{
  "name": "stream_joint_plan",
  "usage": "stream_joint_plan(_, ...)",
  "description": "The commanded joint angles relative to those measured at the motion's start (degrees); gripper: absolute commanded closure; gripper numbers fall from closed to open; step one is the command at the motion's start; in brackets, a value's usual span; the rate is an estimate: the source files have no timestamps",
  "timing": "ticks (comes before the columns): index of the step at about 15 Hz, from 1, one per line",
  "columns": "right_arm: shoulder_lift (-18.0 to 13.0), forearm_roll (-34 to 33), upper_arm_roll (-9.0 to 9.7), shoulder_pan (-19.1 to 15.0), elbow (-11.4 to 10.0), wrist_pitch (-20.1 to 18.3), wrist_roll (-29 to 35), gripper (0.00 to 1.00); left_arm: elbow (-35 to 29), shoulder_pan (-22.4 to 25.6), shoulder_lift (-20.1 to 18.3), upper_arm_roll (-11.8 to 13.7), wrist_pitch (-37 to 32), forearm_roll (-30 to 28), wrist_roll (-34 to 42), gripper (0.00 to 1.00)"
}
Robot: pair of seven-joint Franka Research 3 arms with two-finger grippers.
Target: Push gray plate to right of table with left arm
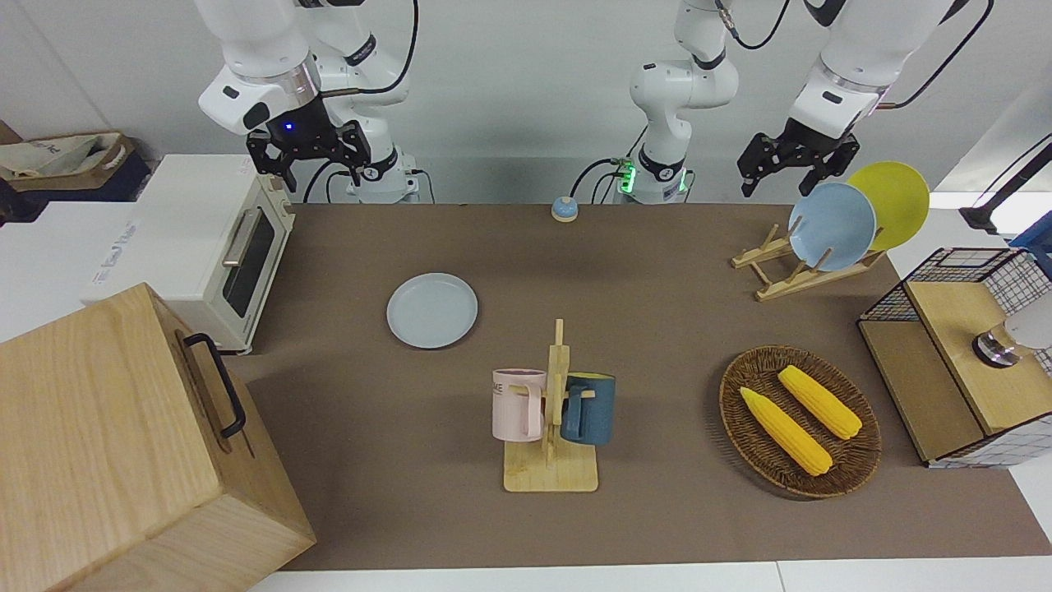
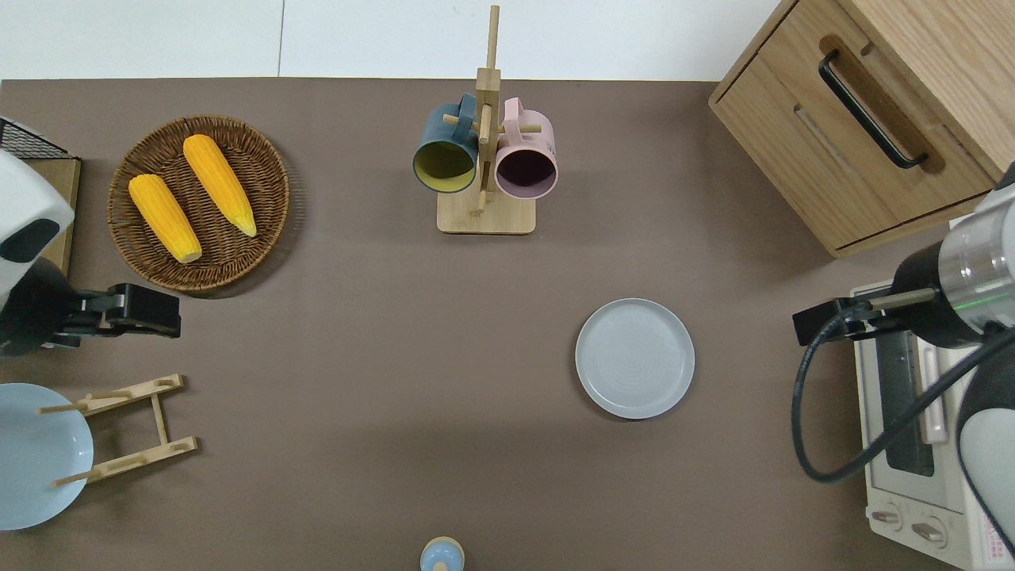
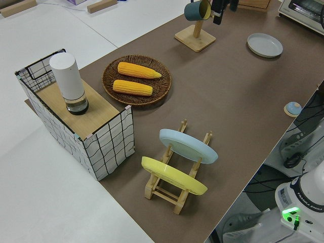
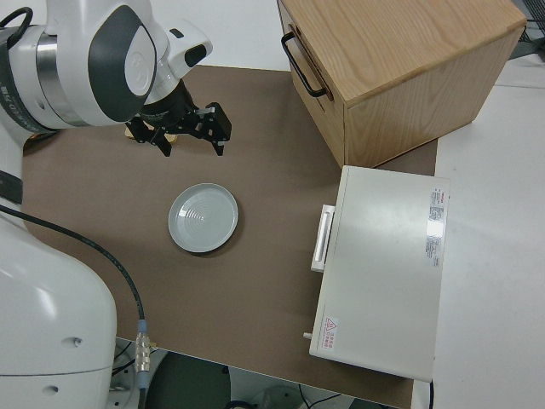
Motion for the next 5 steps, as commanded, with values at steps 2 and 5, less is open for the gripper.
stream_joint_plan(2, -0.2, 0.2, 0.78, -1.1, 0.5, -0.8, 0.1, 0.017, -1.2, -0.1, -0.3, 1.4, 2.7, 0.4, 3.4, 0.01)
stream_joint_plan(5, -0.2, 0.2, 0.78, -1.1, 0.5, -0.9, 0.1, 0.017, -1.3, -0.2, 0.0, 1.4, 4.1, 0.5, 3.3, 0.0)
